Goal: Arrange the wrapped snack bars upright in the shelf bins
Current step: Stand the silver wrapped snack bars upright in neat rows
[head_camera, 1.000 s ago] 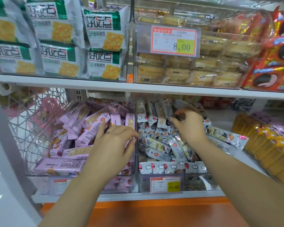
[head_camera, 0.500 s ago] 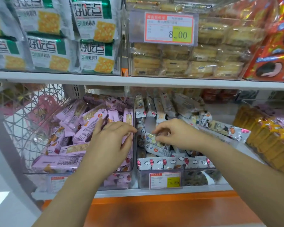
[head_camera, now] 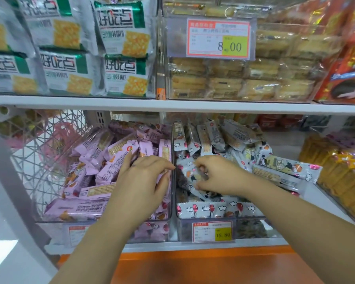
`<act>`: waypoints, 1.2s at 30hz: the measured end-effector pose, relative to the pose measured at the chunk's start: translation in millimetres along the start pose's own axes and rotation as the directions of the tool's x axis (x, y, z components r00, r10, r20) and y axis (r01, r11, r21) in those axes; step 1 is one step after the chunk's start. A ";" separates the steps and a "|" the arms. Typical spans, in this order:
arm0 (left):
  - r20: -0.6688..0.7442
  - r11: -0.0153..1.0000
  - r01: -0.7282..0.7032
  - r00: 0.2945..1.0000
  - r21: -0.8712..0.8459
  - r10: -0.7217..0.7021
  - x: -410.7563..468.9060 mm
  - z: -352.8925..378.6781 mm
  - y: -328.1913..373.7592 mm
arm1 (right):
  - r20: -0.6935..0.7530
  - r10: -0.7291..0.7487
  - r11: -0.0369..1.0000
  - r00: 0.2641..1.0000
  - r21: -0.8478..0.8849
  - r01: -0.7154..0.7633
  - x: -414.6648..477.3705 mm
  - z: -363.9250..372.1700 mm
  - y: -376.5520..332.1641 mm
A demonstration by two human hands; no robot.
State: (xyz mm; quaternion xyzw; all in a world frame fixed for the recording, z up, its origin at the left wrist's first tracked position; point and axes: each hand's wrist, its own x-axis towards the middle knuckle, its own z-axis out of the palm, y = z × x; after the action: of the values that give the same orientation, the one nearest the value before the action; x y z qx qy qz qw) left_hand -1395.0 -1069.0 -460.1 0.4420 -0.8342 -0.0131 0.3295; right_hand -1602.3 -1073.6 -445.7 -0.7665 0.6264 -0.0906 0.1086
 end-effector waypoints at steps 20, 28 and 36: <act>-0.015 1.000 0.020 1.000 -0.023 -0.020 0.2 -1.8 -3.1 | -0.485 0.065 0.994 0.872 -0.050 -0.102 37.1 -14.0 19.2; 0.009 1.000 0.009 1.000 0.003 -0.009 -0.3 -2.4 0.3 | -0.361 0.046 0.993 0.932 -0.084 -0.082 28.1 -21.6 24.6; 0.022 1.000 0.007 1.000 0.013 -0.008 0.2 -1.2 4.5 | -0.423 -0.021 1.000 0.906 -0.024 0.012 13.3 -25.0 24.9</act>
State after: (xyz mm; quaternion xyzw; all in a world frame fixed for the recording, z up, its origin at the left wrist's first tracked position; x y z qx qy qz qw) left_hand -1397.7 -1066.1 -457.7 0.4471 -0.8362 -0.0138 0.3173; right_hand -1630.0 -1092.7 -428.7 -0.7350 0.6295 -0.2489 -0.0387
